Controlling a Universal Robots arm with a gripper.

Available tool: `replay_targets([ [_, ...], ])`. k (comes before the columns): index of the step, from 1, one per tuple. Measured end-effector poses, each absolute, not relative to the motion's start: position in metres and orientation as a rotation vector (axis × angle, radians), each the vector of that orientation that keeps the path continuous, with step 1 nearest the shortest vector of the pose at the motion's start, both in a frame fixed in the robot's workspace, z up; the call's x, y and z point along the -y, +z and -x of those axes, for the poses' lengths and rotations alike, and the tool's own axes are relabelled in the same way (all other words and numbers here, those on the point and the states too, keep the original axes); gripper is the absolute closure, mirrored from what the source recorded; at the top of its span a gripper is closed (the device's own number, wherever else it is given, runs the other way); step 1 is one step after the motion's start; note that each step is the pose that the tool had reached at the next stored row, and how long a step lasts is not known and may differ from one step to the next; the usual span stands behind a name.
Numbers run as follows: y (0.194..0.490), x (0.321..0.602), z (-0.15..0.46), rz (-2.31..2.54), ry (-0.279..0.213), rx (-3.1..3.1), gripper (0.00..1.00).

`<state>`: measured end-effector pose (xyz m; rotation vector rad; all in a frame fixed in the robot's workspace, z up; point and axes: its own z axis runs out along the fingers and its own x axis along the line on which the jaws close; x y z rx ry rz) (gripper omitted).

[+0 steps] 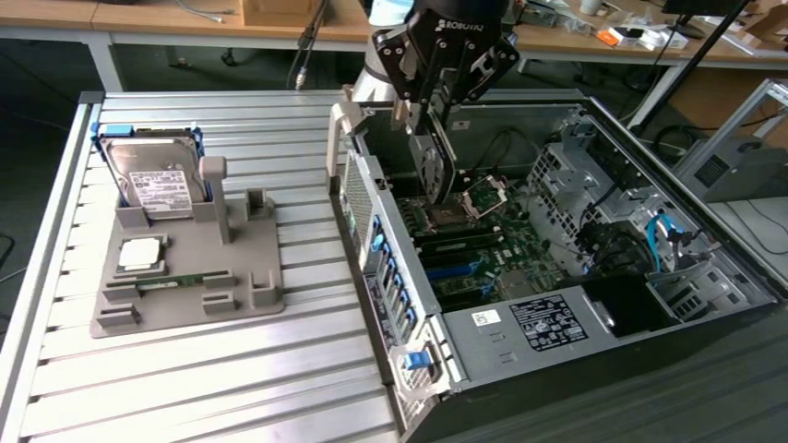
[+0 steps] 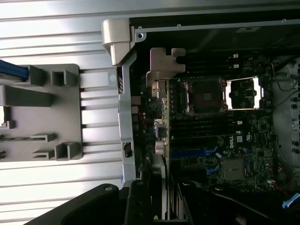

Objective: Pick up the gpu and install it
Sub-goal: 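Pick up the gpu and move the gpu toward the slot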

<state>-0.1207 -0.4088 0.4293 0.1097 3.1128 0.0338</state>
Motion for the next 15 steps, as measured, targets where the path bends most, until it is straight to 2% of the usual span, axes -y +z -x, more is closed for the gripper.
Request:
replay_targets([
  [15,0.429,0.409,0.103,-0.11,0.028,-3.113,0.73],
])
